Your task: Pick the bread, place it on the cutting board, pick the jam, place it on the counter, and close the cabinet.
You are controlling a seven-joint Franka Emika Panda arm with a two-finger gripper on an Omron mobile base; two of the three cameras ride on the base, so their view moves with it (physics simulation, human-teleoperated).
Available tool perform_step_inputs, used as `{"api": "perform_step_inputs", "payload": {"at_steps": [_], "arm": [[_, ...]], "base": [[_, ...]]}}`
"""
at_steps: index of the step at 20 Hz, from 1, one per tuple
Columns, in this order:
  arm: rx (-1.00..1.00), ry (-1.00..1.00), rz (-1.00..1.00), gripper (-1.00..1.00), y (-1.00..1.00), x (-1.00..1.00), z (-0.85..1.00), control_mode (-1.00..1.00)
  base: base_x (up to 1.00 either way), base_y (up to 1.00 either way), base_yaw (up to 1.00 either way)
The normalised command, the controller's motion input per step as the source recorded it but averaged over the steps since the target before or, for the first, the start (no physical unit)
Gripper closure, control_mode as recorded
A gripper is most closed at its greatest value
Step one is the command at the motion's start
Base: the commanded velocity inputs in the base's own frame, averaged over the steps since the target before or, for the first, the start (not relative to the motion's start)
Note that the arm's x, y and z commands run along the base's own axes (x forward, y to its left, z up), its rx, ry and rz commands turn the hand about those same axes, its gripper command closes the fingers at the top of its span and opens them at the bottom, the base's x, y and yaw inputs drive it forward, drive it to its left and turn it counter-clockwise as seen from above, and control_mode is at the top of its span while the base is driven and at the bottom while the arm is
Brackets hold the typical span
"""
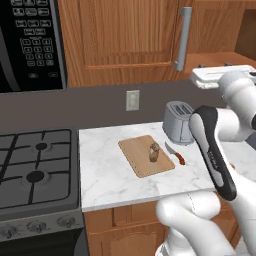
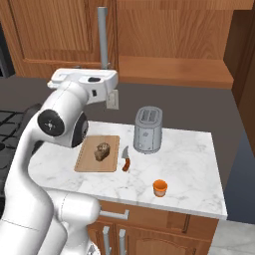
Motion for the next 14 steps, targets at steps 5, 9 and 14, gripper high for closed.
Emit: {"api": "perform_step_inputs", "payload": {"at_steps": [5,9,14], "arm": [[0.00,0.16,0.00,-1.00,0.00,-0.74,0.20,-1.00],[0.00,0.13,0.00,-1.00,-0.02,-0.71,0.05,-1.00],[0.00,0.12,0.00,-1.00,-0.07,-0.69,0.03,-1.00]], "base": [[0.00,0.00,0.00],[0.00,0.00,0.00],[0.00,0.00,0.00]]}}
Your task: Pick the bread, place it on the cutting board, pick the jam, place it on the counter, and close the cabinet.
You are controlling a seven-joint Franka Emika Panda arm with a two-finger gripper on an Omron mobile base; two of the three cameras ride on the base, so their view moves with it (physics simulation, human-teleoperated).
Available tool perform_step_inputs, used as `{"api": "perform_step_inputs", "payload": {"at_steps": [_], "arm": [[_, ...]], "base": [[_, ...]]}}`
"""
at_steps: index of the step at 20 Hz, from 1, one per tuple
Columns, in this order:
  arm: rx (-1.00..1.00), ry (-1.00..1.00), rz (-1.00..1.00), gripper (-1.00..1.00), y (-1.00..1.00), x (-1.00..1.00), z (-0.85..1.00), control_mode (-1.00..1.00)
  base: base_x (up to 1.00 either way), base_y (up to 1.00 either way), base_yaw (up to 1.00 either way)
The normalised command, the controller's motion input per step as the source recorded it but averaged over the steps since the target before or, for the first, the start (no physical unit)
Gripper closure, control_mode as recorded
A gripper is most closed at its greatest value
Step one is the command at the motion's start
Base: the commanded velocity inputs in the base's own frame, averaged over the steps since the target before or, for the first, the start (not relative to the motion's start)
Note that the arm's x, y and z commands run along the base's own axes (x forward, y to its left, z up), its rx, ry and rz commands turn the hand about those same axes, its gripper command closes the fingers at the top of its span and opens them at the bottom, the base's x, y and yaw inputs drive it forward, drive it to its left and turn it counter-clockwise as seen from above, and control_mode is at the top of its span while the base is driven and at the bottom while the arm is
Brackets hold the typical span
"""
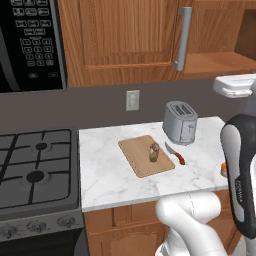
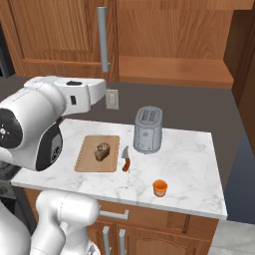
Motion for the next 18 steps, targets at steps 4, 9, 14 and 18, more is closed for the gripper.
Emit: {"api": "perform_step_inputs", "payload": {"at_steps": [4,9,14,18], "arm": [[0.00,0.09,0.00,-1.00,-0.11,-0.60,0.00,-1.00],[0.00,0.05,0.00,-1.00,-0.18,-0.40,0.00,-1.00],[0.00,0.00,0.03,-1.00,-0.18,-0.20,0.00,-1.00],[0.00,0.00,0.05,-1.00,-0.12,-0.10,0.00,-1.00]], "base": [[0.00,0.00,0.00],[0.00,0.00,0.00],[0.00,0.00,0.00],[0.00,0.00,0.00]]}}
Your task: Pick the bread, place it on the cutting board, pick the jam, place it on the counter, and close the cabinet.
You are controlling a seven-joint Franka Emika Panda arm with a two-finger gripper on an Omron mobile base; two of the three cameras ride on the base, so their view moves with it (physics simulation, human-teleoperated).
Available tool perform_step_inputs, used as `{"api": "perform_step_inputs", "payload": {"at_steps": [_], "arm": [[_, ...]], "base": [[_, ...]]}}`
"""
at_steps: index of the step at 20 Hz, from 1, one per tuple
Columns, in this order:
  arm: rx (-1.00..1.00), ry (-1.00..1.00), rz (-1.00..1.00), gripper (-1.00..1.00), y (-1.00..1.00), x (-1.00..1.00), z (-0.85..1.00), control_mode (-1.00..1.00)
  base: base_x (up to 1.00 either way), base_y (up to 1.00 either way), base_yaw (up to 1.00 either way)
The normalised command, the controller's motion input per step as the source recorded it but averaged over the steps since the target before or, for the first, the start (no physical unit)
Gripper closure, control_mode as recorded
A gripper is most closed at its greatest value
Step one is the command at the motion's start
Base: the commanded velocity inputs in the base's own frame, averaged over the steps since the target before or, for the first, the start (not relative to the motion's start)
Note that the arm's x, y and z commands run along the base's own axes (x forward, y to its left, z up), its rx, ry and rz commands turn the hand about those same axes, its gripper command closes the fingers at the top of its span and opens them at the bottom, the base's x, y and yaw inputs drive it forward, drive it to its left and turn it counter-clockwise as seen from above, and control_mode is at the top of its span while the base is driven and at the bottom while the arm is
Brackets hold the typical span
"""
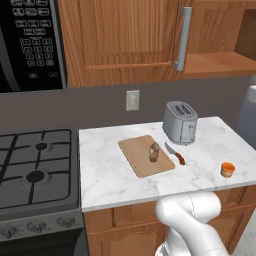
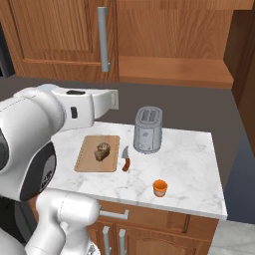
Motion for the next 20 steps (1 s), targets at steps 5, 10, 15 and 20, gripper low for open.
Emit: {"api": "perform_step_inputs", "payload": {"at_steps": [5,10,15,20], "arm": [[0.00,0.00,0.07,-1.00,-0.10,-0.18,0.00,-1.00],[0.00,0.00,0.02,-1.00,-0.16,-0.46,0.00,-1.00],[0.00,0.00,0.00,-1.00,-0.20,-0.48,0.00,-1.00],[0.00,0.00,0.00,-1.00,-0.30,-0.44,0.00,-1.00]], "base": [[0.00,0.00,0.00],[0.00,0.00,0.00],[0.00,0.00,0.00],[0.00,0.00,0.00]]}}
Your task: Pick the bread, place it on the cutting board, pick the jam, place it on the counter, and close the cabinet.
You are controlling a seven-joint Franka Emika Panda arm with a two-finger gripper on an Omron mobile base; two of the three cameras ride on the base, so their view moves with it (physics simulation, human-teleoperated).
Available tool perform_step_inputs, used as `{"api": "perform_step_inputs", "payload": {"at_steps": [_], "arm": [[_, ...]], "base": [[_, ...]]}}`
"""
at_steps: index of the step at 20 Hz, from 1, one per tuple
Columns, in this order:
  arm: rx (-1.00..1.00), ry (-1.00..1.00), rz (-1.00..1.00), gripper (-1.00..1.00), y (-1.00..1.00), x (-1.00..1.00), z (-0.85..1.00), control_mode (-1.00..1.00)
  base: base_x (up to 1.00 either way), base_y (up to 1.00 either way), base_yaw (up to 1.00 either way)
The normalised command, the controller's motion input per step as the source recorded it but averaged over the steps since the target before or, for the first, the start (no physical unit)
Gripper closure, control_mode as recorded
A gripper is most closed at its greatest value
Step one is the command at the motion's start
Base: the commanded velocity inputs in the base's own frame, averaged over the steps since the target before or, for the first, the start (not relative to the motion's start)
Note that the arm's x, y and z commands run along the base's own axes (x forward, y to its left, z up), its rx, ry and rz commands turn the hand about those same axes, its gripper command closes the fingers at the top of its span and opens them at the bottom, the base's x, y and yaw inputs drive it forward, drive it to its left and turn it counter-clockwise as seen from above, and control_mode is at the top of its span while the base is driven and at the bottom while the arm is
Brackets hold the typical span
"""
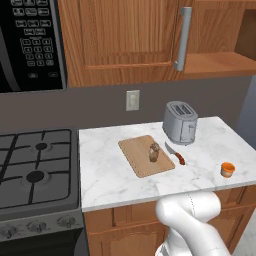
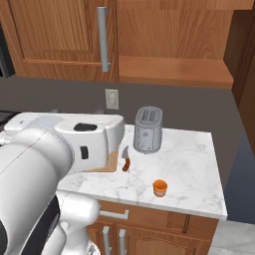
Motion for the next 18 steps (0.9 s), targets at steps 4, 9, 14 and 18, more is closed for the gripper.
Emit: {"api": "perform_step_inputs", "payload": {"at_steps": [4,9,14,18], "arm": [[0.00,0.00,0.00,-1.00,-0.36,-0.45,0.00,-1.00],[0.00,0.00,0.00,-1.00,-0.31,-0.48,0.00,-1.00],[0.00,0.00,0.00,-1.00,-0.28,-0.38,0.00,-1.00],[0.00,0.00,0.00,-1.00,-0.27,-0.29,0.00,-1.00]], "base": [[0.00,0.00,0.00],[0.00,0.00,0.00],[0.00,0.00,0.00],[0.00,0.00,0.00]]}}
